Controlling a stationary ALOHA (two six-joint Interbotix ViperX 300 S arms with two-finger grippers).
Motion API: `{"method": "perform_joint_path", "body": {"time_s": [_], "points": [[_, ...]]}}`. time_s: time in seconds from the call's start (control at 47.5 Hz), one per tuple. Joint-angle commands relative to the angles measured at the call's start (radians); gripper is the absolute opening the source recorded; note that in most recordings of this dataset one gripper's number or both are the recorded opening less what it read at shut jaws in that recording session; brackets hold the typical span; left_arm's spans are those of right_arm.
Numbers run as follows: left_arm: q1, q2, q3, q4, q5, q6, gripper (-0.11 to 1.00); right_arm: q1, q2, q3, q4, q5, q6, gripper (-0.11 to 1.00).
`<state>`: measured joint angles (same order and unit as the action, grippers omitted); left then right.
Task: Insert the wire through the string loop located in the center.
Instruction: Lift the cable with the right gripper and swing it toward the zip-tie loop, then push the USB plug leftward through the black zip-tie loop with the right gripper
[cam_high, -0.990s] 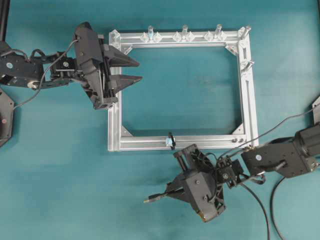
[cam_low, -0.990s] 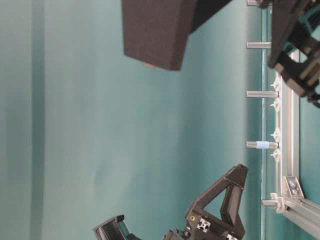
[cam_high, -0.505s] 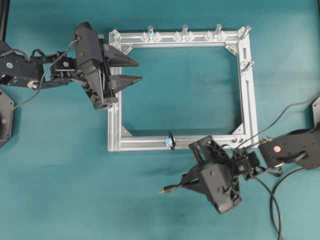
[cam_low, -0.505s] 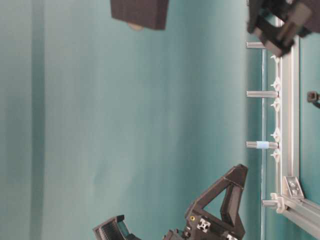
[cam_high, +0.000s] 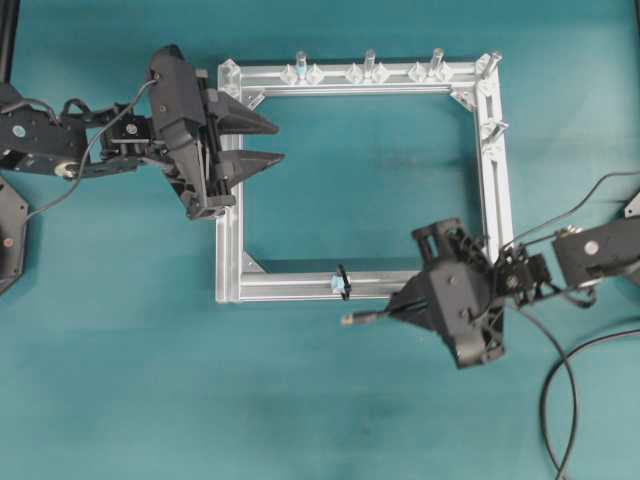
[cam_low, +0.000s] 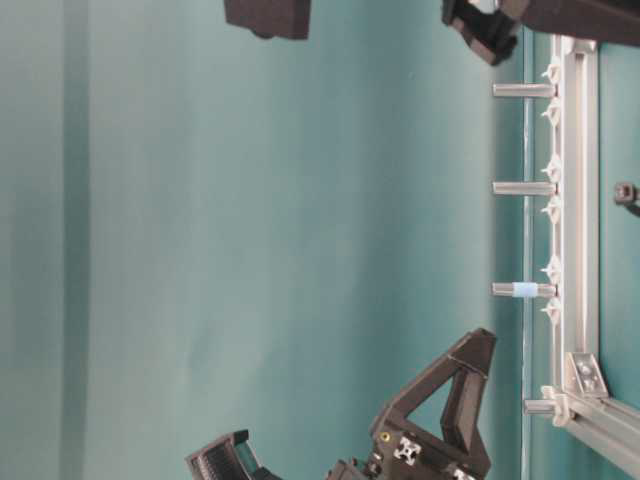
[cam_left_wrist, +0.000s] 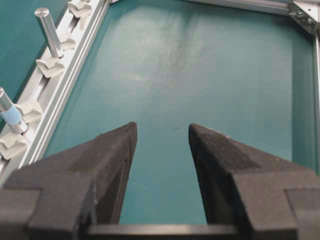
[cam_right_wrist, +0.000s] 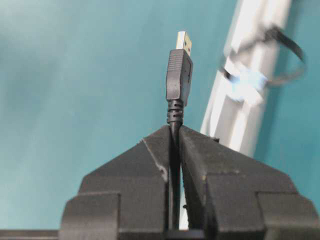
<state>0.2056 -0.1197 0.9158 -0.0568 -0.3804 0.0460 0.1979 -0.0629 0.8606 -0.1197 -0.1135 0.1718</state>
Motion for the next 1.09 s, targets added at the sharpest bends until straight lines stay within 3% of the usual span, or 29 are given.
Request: {"method": "perform_joint_path", "body": {"time_s": [0.0,0.463,1.074], "points": [[-0.003,-0.021,-0.009,0.0,-0.005,0.0,0.47,-0.015,-0.043,0.008,0.0,0.006,-0.002,0.07],[-0.003,-0.021,0.0,0.0,-0.005,0.002,0.47,-0.081,-0.141,0.075,-0.011,0.074,-0.003,0.07],[-0.002,-0.021,-0.003,0.0,-0.005,0.002,0.47,-0.086,-0.153,0.081,-0.011,0.071,-0.002,0.07]]}}
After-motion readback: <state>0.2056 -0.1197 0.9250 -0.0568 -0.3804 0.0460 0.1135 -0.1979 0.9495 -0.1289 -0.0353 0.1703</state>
